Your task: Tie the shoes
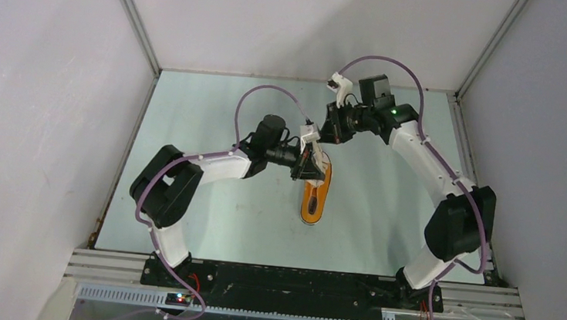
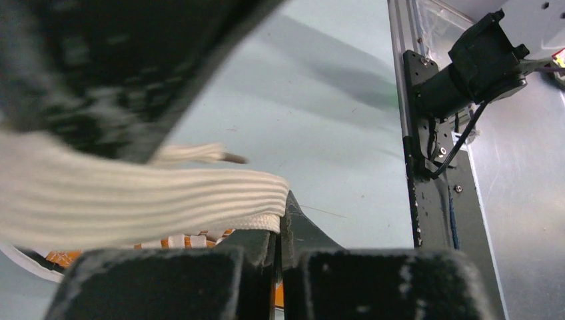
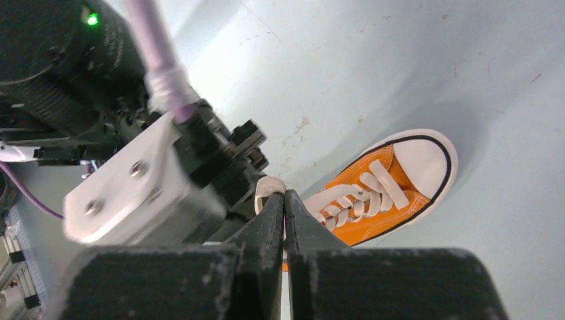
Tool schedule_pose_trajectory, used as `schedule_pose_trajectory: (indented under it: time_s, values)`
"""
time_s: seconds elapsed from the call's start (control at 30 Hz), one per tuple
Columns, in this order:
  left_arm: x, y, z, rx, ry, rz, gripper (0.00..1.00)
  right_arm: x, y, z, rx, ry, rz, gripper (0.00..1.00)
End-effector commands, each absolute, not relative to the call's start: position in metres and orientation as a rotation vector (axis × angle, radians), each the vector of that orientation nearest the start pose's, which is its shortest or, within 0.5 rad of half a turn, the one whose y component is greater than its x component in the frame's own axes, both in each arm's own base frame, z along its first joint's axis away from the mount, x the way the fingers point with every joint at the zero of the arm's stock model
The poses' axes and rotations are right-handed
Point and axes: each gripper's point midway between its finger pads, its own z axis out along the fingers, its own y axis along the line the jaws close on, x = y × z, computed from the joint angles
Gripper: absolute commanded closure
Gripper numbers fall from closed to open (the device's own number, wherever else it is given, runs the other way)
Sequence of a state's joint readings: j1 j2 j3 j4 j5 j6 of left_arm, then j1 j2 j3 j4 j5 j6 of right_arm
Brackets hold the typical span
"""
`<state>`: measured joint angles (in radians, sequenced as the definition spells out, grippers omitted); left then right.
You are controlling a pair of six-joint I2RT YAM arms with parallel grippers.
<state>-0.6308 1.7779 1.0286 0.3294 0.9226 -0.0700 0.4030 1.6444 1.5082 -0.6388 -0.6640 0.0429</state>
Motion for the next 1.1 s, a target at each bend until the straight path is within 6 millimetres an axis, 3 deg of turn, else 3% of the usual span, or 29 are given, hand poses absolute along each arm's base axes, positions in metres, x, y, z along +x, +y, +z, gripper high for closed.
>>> schedule_pose_trajectory:
  time_s: [0.0, 0.17, 0.27, 0.57, 0.7, 0.8, 0.87, 0.9, 0.97, 1.07]
  values:
    - [0.265, -0.375, 0.167, 1.239, 1.573, -1.362, 1.0, 0.357, 0.269, 0.237, -0.808, 2.149, 0.961, 0.95]
    - [0.252, -0.369, 0.157, 1.355, 1.557, -1.382, 1.0, 0.365, 0.274, 0.233, -0.881, 2.127, 0.95, 0.89]
    - [0.245, -0.364, 0.152, 1.455, 1.513, -1.377, 1.0, 0.366, 0.277, 0.234, -0.909, 2.112, 0.945, 0.99]
    - [0.241, -0.347, 0.127, 1.557, 1.51, -1.302, 1.0, 0.327, 0.309, 0.216, -1.037, 2.142, 1.043, 1.0]
    - [0.241, -0.336, 0.115, 1.665, 1.468, -1.222, 1.0, 0.324, 0.326, 0.205, -1.039, 2.181, 1.08, 0.99]
    - [0.241, -0.329, 0.107, 1.699, 1.468, -1.208, 1.0, 0.328, 0.331, 0.19, -1.046, 2.22, 1.062, 0.91]
    - [0.24, -0.327, 0.104, 1.708, 1.461, -1.208, 1.0, 0.332, 0.328, 0.187, -1.05, 2.23, 1.04, 0.78]
    - [0.239, -0.326, 0.103, 1.708, 1.461, -1.215, 1.0, 0.335, 0.325, 0.19, -1.046, 2.227, 1.027, 0.64]
    - [0.236, -0.326, 0.101, 1.701, 1.465, -1.232, 1.0, 0.343, 0.313, 0.198, -1.002, 2.221, 1.007, 0.45]
    - [0.235, -0.328, 0.103, 1.664, 1.468, -1.255, 1.0, 0.359, 0.283, 0.207, -0.892, 2.244, 0.977, 0.34]
